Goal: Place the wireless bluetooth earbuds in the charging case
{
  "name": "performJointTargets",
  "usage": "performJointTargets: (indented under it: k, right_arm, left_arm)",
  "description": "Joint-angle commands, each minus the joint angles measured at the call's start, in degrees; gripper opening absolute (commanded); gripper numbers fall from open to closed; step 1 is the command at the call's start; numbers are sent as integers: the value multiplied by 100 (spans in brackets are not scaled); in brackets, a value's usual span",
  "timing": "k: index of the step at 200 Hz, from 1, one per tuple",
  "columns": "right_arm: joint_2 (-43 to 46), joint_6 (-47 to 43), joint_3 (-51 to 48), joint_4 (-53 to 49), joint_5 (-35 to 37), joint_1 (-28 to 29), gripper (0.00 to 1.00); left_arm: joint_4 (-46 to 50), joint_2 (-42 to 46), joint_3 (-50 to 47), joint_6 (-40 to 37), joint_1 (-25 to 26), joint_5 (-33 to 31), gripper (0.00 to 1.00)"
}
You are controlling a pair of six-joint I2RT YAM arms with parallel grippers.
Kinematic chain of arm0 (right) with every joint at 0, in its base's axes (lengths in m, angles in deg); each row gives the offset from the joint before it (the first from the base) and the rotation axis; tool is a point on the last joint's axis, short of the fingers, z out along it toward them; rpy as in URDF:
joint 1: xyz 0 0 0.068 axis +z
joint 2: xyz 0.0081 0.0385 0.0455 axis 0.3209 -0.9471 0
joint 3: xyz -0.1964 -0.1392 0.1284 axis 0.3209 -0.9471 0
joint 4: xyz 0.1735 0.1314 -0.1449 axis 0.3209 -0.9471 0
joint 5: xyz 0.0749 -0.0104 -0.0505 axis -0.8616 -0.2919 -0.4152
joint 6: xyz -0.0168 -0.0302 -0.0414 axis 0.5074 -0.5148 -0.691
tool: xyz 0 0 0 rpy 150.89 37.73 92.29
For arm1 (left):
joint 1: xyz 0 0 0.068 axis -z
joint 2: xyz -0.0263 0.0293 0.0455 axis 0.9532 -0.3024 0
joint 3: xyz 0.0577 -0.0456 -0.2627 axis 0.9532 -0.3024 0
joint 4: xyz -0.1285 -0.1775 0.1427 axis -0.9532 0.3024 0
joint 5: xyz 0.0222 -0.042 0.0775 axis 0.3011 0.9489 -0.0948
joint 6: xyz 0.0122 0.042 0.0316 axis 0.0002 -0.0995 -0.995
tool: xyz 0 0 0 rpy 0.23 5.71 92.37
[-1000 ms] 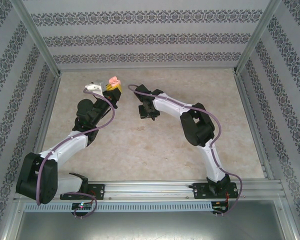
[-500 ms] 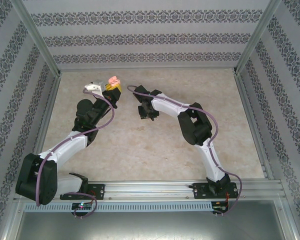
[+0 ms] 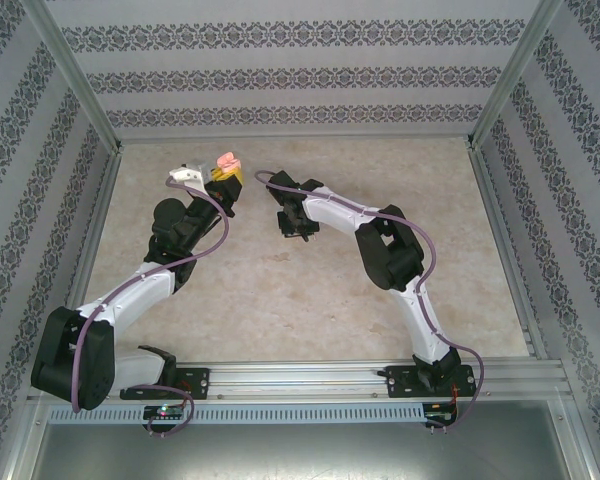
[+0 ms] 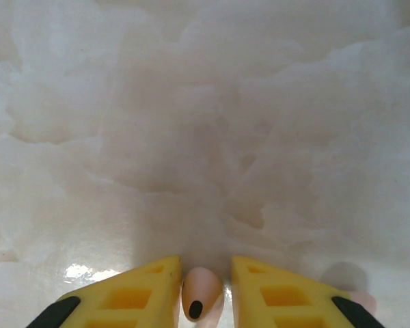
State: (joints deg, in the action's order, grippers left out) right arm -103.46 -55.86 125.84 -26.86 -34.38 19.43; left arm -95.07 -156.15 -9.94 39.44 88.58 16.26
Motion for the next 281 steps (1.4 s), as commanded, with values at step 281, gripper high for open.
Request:
performJointTargets:
  k: [281]
  right_arm:
    - [5129,-1713,-2593,2015,-444,-423,19]
  left_arm:
    - [-874,-1160,21,-1710,447,2760,0]
